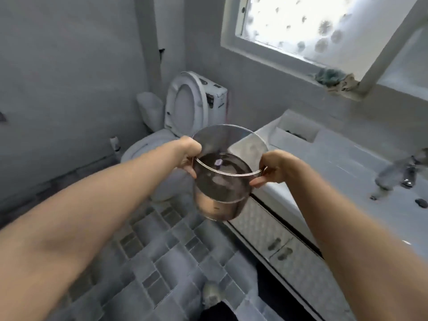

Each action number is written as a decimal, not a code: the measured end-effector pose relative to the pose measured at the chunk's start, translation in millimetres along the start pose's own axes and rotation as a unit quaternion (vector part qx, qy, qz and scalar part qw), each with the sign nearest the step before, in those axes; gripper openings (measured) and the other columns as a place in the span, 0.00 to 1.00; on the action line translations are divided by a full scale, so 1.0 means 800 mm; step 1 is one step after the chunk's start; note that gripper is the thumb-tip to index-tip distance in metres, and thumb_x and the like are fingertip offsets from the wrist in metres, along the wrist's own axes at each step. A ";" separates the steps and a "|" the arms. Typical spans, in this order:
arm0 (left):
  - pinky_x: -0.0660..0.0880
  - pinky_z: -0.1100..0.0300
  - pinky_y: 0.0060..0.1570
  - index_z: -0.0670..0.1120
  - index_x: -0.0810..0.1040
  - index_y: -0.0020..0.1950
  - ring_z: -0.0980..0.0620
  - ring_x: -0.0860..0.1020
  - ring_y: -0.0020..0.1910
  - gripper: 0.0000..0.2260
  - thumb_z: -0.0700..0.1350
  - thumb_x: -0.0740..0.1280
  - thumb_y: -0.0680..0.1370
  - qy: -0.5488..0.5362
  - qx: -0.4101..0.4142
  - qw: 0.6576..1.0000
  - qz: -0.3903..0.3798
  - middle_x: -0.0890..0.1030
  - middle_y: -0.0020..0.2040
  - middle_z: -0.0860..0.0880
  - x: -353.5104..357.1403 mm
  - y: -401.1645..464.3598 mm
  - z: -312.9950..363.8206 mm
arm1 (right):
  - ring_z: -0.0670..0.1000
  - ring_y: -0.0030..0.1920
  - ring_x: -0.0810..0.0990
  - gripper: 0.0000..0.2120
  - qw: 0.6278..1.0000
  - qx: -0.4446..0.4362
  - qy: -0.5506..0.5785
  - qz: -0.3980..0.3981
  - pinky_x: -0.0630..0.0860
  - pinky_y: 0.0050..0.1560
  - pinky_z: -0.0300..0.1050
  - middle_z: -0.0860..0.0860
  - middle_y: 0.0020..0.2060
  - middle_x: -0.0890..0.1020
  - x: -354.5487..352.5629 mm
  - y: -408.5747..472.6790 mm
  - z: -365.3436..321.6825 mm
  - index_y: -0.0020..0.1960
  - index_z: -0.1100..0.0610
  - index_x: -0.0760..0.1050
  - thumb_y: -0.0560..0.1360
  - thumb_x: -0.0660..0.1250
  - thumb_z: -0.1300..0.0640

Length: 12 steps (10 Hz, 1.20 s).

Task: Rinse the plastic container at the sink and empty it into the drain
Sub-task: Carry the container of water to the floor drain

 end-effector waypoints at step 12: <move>0.79 0.54 0.32 0.41 0.71 0.63 0.49 0.75 0.34 0.16 0.30 0.57 0.76 -0.276 -0.211 0.923 0.164 0.76 0.47 0.43 -0.587 0.381 -0.616 | 0.63 0.39 0.83 0.17 0.974 0.094 -0.086 -0.185 0.79 0.22 0.46 0.65 0.58 0.79 0.834 0.478 -0.299 0.67 0.63 0.69 0.78 0.61 0.67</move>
Point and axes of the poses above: each hand's wrist, its own y-axis towards the middle knuckle, its own x-axis out of the palm, z = x × y, the point moved 9 cm from there along y, towards the middle knuckle
